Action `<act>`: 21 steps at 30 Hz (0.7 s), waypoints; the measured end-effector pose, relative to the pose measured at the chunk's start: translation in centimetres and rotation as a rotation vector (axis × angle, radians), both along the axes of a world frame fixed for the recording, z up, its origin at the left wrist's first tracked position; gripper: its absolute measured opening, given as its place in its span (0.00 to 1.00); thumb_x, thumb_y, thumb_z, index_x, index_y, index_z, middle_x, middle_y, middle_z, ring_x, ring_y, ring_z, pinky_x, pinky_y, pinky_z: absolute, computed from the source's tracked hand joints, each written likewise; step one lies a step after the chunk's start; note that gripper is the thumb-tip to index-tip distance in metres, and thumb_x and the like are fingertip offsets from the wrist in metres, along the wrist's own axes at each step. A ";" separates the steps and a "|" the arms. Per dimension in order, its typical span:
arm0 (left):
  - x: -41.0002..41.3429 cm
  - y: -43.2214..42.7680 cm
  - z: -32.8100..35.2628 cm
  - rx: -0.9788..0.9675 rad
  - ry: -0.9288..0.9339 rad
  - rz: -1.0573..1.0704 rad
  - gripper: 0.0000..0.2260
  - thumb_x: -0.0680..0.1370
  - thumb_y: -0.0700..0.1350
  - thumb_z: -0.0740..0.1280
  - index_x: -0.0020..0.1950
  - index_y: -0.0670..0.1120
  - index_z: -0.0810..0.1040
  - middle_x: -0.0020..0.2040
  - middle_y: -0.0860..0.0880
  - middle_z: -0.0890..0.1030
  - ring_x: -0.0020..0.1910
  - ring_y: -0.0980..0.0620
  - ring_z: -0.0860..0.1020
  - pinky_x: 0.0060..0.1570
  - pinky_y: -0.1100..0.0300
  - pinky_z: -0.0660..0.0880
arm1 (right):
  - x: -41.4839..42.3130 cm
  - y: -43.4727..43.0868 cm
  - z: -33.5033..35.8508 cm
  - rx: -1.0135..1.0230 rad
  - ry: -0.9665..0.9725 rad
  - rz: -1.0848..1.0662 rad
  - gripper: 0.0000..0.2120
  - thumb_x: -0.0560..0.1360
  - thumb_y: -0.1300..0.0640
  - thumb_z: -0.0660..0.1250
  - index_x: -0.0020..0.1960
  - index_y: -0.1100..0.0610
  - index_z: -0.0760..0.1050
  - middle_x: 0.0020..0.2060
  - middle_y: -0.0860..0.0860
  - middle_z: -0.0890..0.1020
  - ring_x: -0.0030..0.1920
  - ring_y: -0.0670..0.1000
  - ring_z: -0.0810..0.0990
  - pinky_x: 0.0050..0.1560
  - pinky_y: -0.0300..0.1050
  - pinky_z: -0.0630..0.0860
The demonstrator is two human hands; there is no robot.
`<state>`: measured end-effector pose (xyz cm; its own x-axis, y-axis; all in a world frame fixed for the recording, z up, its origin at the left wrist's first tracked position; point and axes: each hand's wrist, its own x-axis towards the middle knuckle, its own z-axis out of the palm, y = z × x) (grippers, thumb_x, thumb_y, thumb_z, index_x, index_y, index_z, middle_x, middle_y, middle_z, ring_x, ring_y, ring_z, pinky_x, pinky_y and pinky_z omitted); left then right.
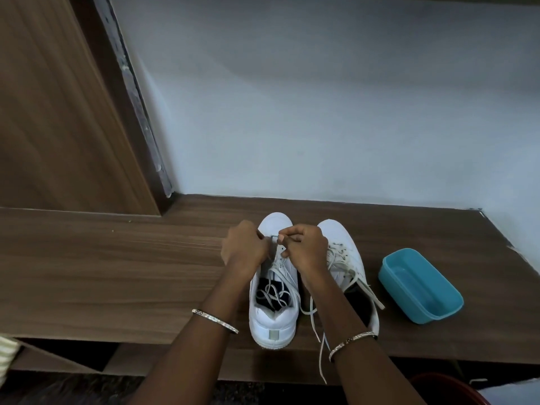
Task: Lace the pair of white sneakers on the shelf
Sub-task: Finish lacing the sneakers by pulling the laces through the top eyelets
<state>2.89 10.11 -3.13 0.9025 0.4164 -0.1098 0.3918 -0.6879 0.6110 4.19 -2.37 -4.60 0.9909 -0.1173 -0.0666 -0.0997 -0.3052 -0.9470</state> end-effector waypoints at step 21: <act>0.6 2.9 -2.3 -0.642 -0.027 0.019 0.07 0.76 0.41 0.73 0.38 0.42 0.86 0.37 0.41 0.85 0.33 0.48 0.80 0.31 0.61 0.77 | 0.5 2.1 -2.0 -0.431 -0.121 0.088 0.06 0.77 0.60 0.67 0.45 0.58 0.83 0.47 0.52 0.84 0.48 0.52 0.82 0.47 0.46 0.77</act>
<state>3.54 13.04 -5.43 0.9014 0.2915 -0.3202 0.3792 -0.1746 0.9087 4.73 -0.26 -6.63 0.9959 -0.0237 0.0870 0.0481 -0.6762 -0.7352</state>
